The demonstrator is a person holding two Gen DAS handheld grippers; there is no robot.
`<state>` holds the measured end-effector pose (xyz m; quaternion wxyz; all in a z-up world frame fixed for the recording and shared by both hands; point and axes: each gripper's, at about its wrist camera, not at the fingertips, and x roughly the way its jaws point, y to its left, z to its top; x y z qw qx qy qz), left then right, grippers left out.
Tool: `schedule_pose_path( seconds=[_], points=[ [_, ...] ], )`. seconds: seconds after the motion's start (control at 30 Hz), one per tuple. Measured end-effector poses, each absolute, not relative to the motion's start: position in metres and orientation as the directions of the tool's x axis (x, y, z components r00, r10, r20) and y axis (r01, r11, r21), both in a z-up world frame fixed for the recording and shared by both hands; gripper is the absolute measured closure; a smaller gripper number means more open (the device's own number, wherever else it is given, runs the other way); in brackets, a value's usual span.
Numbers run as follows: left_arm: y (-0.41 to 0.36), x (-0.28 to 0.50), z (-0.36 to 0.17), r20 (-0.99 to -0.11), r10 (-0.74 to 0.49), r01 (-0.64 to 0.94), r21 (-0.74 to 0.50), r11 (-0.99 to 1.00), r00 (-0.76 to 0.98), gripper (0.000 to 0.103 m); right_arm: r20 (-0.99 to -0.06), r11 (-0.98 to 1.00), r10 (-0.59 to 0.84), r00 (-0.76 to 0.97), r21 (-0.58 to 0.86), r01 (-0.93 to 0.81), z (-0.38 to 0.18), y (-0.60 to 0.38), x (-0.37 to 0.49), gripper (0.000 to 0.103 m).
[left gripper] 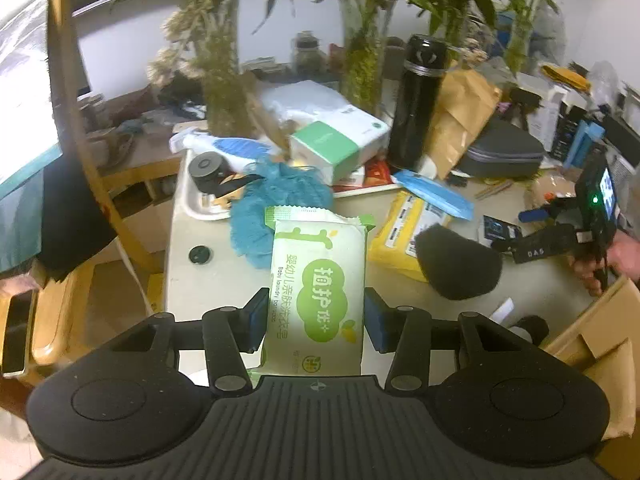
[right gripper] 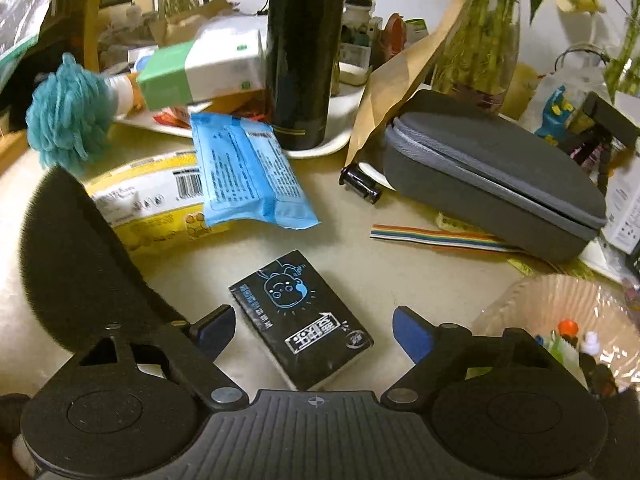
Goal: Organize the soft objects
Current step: 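Lower the right tool onto the black tissue pack and close it, then carry the wet wipes in the left tool while the right tool carries the tissue pack to the box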
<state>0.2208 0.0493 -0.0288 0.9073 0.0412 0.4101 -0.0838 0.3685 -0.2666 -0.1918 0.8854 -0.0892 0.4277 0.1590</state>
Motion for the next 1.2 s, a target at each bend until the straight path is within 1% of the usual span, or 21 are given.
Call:
schedule_pose_path(
  seconds=[0.07, 0.1, 0.13, 0.17, 0.23, 0.27, 0.3, 0.5, 0.73, 0.97, 1.2],
  points=[
    [0.050, 0.219, -0.028, -0.753, -0.110, 0.172, 0.005, 0.985, 0.649, 0.056, -0.793, 0.930, 0.208, 0.573, -0.021, -0.366, -0.197, -0.265, 0.373, 0.020],
    [0.050, 0.218, -0.028, -0.754, -0.109, 0.170, 0.003, 0.985, 0.648, 0.056, -0.798, 0.930, 0.209, 0.566, -0.018, -0.368, -0.199, -0.264, 0.374, 0.025],
    [0.050, 0.218, -0.027, -0.754, -0.110, 0.169, 0.001, 0.986, 0.648, 0.056, -0.804, 0.929, 0.212, 0.556, -0.011, -0.370, -0.202, -0.264, 0.376, 0.032],
    [0.049, 0.216, -0.027, -0.754, -0.111, 0.169, 0.000, 0.986, 0.648, 0.056, -0.807, 0.929, 0.219, 0.549, 0.001, -0.370, -0.203, -0.265, 0.377, 0.033],
    [0.048, 0.215, -0.025, -0.754, -0.109, 0.164, -0.001, 0.986, 0.648, 0.056, -0.806, 0.930, 0.250, 0.537, 0.045, -0.366, -0.203, -0.267, 0.378, 0.048],
    [0.048, 0.213, -0.024, -0.753, -0.111, 0.163, -0.005, 0.987, 0.649, 0.056, -0.809, 0.931, 0.260, 0.527, 0.065, -0.360, -0.203, -0.267, 0.378, 0.048],
    [0.047, 0.212, -0.023, -0.752, -0.114, 0.164, -0.008, 0.986, 0.649, 0.056, -0.811, 0.933, 0.250, 0.529, 0.055, -0.356, -0.202, -0.266, 0.377, 0.049],
    [0.042, 0.202, -0.014, -0.742, -0.127, 0.172, -0.016, 0.985, 0.658, 0.056, -0.794, 0.935, 0.253, 0.552, 0.054, -0.351, -0.180, -0.269, 0.364, 0.050],
    [0.032, 0.189, 0.001, -0.724, -0.162, 0.204, -0.029, 0.978, 0.671, 0.056, -0.762, 0.944, 0.264, 0.592, 0.078, -0.320, -0.130, -0.282, 0.337, 0.050],
    [0.025, 0.165, 0.014, -0.706, -0.204, 0.235, -0.055, 0.971, 0.678, 0.056, -0.716, 0.942, 0.302, 0.629, 0.123, -0.312, -0.076, -0.293, 0.294, 0.050],
    [0.023, 0.139, 0.024, -0.693, -0.243, 0.253, -0.091, 0.963, 0.679, 0.056, -0.673, 0.927, 0.361, 0.646, 0.184, -0.326, -0.035, -0.296, 0.238, 0.050]
  ],
)
